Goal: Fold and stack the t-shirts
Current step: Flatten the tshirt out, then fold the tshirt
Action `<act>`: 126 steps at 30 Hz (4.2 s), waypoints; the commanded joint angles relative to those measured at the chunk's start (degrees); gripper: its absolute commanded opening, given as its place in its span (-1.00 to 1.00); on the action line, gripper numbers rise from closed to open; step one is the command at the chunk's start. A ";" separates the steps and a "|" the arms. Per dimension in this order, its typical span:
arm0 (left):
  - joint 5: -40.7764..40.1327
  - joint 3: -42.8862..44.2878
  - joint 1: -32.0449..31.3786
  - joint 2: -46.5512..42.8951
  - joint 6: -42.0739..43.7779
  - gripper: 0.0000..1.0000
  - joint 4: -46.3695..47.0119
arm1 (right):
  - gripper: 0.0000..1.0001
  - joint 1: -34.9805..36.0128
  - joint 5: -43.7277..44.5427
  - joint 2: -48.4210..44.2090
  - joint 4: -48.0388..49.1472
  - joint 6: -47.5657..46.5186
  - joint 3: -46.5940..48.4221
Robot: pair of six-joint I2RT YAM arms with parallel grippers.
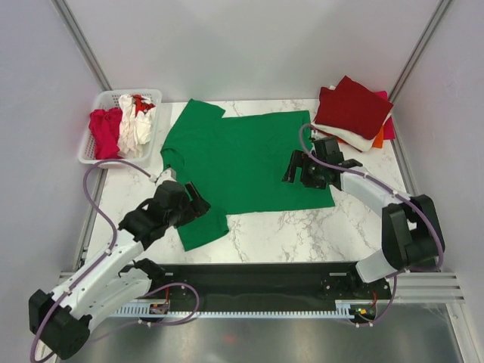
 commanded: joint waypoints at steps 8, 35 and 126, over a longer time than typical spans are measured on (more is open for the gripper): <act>-3.29 -1.49 -14.30 12.28 -20.88 0.56 -21.23 | 0.96 1.62 -1.54 -9.39 -1.18 -0.49 0.94; -19.37 -2.98 -14.77 20.91 -19.75 0.37 -13.86 | 0.96 5.13 -1.28 -7.89 -1.18 -2.17 -2.14; -7.33 22.93 -4.84 4.12 7.04 -0.95 -33.98 | -1.00 -8.75 6.89 -28.31 -15.43 6.54 -9.09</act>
